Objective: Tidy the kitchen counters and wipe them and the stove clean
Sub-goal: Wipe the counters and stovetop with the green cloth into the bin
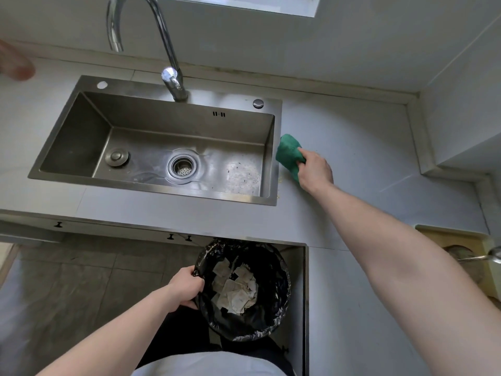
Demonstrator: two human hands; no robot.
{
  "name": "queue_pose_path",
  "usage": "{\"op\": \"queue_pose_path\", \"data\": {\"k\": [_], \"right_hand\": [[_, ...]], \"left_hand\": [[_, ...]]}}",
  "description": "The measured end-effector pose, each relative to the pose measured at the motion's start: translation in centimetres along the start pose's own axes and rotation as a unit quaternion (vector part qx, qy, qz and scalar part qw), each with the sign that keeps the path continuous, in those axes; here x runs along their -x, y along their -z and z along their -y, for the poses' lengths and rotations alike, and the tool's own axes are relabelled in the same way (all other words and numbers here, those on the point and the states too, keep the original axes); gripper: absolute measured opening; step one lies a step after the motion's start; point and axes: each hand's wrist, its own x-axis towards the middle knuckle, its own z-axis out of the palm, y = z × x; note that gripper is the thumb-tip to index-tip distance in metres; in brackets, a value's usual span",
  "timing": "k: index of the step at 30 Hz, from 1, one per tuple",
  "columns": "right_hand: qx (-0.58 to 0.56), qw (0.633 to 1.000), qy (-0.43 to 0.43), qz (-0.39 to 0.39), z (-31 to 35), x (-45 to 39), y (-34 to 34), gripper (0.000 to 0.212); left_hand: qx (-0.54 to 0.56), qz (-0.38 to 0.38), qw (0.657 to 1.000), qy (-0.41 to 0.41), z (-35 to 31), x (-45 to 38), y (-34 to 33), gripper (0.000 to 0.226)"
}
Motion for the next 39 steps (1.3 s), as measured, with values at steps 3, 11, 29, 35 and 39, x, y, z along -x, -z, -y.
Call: {"op": "queue_pose_path", "data": {"k": [3,11,29,35,39], "right_hand": [[0.026,0.999,0.012,0.034,0.4,-2.0,-1.1,0.047],[0.07,0.992,0.018,0.107,0.4,-2.5,-4.1,0.056],[0.051,0.986,0.062,0.145,-0.7,8.5,-3.5,0.05],[0.051,0.983,0.061,0.168,-0.7,11.1,-3.6,0.047],[0.049,0.981,0.055,0.179,-0.6,12.4,-3.6,0.045]], "left_hand": [[0.005,0.007,1.0,0.003,0.0,-0.3,0.1,0.038],[0.017,0.011,1.0,0.009,0.1,-0.7,-0.1,0.041],[-0.001,0.007,1.0,0.003,-0.3,-0.3,-0.4,0.039],[-0.017,0.007,1.0,0.003,-0.4,-0.7,-0.8,0.037],[-0.04,0.007,0.999,-0.003,-0.3,-1.4,-0.9,0.036]]}}
